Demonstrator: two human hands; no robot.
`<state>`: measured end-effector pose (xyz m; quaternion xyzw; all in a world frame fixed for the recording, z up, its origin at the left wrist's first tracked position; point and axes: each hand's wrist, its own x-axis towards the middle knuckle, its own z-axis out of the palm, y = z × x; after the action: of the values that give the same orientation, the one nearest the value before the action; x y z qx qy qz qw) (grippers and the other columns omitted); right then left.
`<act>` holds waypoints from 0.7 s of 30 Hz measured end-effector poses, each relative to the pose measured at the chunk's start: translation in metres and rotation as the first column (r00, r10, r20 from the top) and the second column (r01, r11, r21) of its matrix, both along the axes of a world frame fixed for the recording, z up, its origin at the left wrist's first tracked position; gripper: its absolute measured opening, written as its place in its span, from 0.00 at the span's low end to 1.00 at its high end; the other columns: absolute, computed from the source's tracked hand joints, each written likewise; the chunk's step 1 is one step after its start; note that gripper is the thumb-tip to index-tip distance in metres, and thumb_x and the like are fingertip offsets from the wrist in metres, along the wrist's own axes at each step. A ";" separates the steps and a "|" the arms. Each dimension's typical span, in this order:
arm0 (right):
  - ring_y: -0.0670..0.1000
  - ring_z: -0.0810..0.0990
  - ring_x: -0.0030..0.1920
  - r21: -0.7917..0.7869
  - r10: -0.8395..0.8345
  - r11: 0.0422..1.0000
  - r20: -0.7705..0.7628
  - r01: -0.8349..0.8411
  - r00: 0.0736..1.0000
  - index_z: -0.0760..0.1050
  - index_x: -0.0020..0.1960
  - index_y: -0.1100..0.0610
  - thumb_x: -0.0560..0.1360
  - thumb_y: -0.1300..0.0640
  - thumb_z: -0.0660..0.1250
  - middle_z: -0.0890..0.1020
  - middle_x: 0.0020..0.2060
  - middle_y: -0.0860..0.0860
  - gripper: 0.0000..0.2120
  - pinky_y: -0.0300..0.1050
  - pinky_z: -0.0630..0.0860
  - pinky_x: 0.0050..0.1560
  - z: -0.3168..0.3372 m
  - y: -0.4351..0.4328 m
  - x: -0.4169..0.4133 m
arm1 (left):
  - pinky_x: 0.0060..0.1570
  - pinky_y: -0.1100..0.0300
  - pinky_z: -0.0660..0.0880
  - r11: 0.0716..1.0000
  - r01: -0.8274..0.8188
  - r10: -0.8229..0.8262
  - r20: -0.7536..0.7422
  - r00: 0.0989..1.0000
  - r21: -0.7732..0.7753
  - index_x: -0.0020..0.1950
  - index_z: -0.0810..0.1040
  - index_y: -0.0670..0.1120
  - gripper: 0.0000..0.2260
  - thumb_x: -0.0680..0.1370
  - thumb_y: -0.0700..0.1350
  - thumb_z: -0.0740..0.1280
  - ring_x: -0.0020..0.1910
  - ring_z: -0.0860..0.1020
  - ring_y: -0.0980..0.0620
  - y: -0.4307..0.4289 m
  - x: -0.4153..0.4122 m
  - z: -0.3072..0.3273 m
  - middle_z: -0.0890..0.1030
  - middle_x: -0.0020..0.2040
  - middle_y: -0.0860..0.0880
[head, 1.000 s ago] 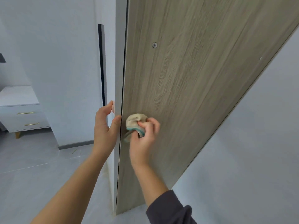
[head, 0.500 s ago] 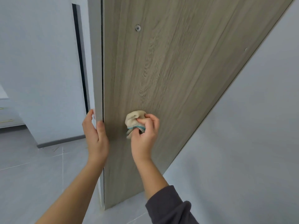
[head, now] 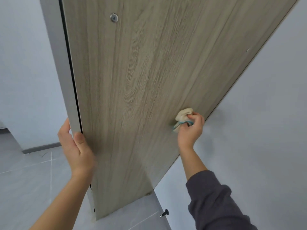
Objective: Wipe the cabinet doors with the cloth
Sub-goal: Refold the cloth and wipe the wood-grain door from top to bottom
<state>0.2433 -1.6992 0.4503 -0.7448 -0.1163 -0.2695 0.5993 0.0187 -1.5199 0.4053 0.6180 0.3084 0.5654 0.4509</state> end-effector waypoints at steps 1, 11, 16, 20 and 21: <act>0.50 0.75 0.52 0.012 -0.040 0.999 -0.033 0.040 0.999 0.74 0.44 0.61 0.66 0.77 0.60 0.75 0.52 0.54 0.14 0.25 0.67 0.50 0.003 -0.005 0.012 | 0.66 0.63 0.63 1.000 -0.004 0.004 0.001 1.000 -0.002 0.74 0.63 0.44 0.23 0.82 0.53 0.49 0.67 0.68 0.47 0.000 0.001 0.001 0.68 0.69 0.43; 0.41 0.75 0.31 0.150 -0.131 0.973 -0.268 0.175 0.954 0.68 0.40 0.58 0.71 0.75 0.57 0.73 0.36 0.49 0.13 0.27 0.68 0.29 0.022 -0.046 0.094 | 0.61 0.59 0.65 0.998 -0.053 0.053 -0.006 0.999 -0.019 0.69 0.66 0.41 0.22 0.81 0.53 0.49 0.58 0.69 0.51 -0.003 0.003 0.001 0.71 0.63 0.38; 0.51 0.73 0.39 0.257 -0.046 0.957 -0.321 0.134 0.946 0.67 0.36 0.44 0.68 0.68 0.58 0.74 0.42 0.53 0.17 0.47 0.78 0.41 0.004 -0.049 0.110 | 0.60 0.54 0.67 0.998 -0.057 0.058 0.024 0.998 -0.036 0.65 0.67 0.62 0.14 0.82 0.55 0.49 0.58 0.70 0.51 -0.004 0.003 0.003 0.73 0.59 0.45; 0.44 0.70 0.40 0.181 -0.126 0.964 -0.345 0.198 0.930 0.65 0.36 0.53 0.71 0.70 0.58 0.70 0.41 0.48 0.13 0.31 0.70 0.42 0.012 -0.049 0.101 | 0.57 0.54 0.67 0.999 -0.042 0.043 0.024 0.999 -0.015 0.65 0.69 0.50 0.17 0.82 0.55 0.49 0.54 0.69 0.52 -0.004 0.003 0.002 0.71 0.56 0.49; 0.43 0.70 0.39 0.092 -0.173 0.972 -0.334 0.215 0.926 0.66 0.37 0.53 0.71 0.70 0.58 0.71 0.41 0.48 0.13 0.31 0.70 0.42 0.009 -0.046 0.096 | 0.55 0.55 0.67 0.999 -0.031 0.031 0.031 0.999 -0.020 0.62 0.68 0.55 0.14 0.82 0.55 0.49 0.53 0.69 0.52 -0.004 0.002 0.003 0.70 0.56 0.49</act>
<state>0.3388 -1.7454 0.4593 -0.7472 0.0756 -0.2085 0.6266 0.0207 -1.5242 0.4079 0.5997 0.3162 0.5790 0.4529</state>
